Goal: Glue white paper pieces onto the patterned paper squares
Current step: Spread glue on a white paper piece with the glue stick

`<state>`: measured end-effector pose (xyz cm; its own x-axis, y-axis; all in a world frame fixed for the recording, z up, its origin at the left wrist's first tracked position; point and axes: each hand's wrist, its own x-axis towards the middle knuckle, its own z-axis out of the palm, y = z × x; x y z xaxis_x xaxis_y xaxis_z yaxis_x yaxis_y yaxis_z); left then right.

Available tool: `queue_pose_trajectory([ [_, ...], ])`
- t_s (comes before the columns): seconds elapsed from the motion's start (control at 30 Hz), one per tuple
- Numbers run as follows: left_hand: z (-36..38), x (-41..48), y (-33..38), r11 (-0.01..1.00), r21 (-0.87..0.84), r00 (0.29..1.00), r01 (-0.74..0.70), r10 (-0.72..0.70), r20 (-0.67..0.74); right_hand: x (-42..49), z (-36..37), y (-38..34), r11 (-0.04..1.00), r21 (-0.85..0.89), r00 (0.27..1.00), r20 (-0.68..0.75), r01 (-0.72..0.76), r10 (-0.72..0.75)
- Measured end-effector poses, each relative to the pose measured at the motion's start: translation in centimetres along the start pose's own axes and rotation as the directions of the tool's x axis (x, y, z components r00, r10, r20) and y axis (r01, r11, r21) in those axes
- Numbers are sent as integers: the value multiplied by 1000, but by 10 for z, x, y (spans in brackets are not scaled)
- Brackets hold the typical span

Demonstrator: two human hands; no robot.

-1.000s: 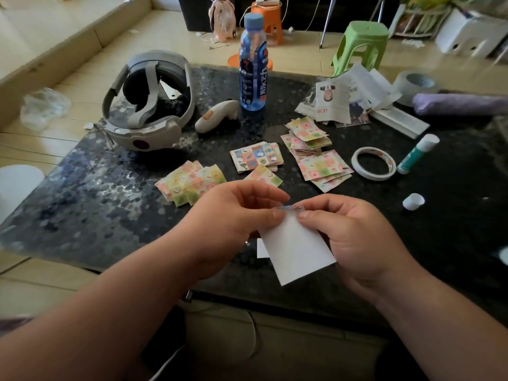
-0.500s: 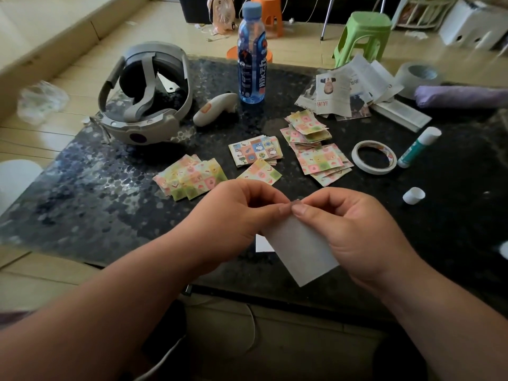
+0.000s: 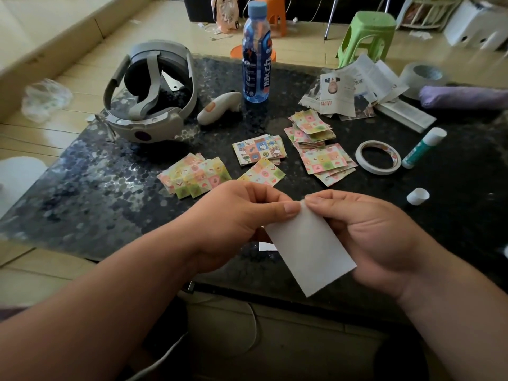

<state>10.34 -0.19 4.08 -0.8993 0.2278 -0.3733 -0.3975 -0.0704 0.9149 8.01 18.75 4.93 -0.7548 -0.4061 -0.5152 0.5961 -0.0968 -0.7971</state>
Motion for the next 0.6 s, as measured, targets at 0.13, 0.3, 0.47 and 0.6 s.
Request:
queue_pose_trajectory([
  [0.13, -2, 0, 0, 999, -43, 1000, 17, -17, 8, 0, 0, 3, 999, 30, 1000, -22, -16, 17],
  [0.3, -1, 1, 0, 999, 46, 999, 21, -22, 26, 1, 0, 3, 996, -64, 998, -25, 55, -56],
  [0.47, -4, -1, 5, 994, 109, 999, 14, -19, 47, 1, -1, 2, 987, -161, 998, 58, 28, -18],
  [0.6, -7, 0, 4, 989, 146, 998, 18, -27, 58, 3, -2, 4, 984, -178, 998, 67, 25, -13],
])
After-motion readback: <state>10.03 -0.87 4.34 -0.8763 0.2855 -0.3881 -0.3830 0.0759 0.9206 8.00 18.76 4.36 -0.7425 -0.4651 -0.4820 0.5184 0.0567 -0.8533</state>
